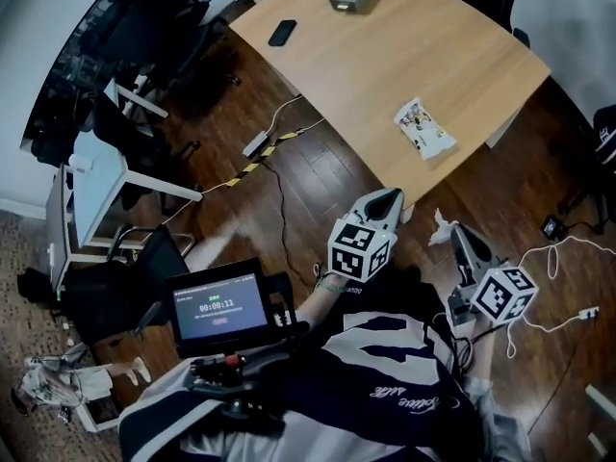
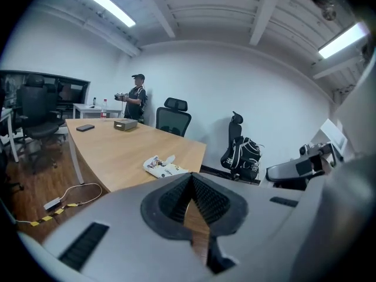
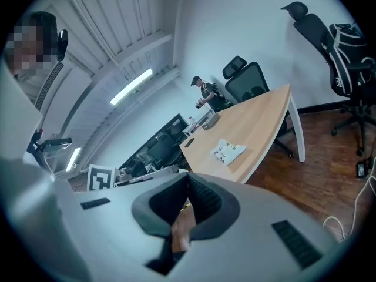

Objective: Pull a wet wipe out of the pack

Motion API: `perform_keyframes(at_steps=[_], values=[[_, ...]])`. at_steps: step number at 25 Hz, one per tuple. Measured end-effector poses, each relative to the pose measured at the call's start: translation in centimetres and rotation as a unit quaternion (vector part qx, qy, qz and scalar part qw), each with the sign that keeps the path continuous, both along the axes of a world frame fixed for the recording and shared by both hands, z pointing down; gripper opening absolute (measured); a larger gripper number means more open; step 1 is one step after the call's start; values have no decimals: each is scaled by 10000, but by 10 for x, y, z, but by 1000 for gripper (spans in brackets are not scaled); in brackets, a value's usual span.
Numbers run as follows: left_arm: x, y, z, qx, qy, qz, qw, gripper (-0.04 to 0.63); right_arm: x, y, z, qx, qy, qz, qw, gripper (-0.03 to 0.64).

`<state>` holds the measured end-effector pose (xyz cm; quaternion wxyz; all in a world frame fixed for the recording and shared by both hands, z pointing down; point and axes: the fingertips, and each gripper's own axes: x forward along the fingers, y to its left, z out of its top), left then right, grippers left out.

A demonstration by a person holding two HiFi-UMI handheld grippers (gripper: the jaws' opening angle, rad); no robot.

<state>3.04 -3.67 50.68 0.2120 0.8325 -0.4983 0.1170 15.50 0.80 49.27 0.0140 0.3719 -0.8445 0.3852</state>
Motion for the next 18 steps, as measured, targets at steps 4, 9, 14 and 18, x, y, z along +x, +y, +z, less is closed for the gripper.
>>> perform_keyframes(at_steps=[4,9,14,18], values=[[-8,16,-1,82,-94,115,9999,3,-12,18,2,46,103,12,9999,-2],[-38,31,-10,211,49,169,9996,3,-35,28,-6,119,48,237,9996,-2],[-92,57,-18,267,9,251,9993,3,-80,47,-23,150,-486,517,9974,-2],[-137,72,-17,180,101,357,9991,3,-119,62,-23,116,-409,751,9963,-2]])
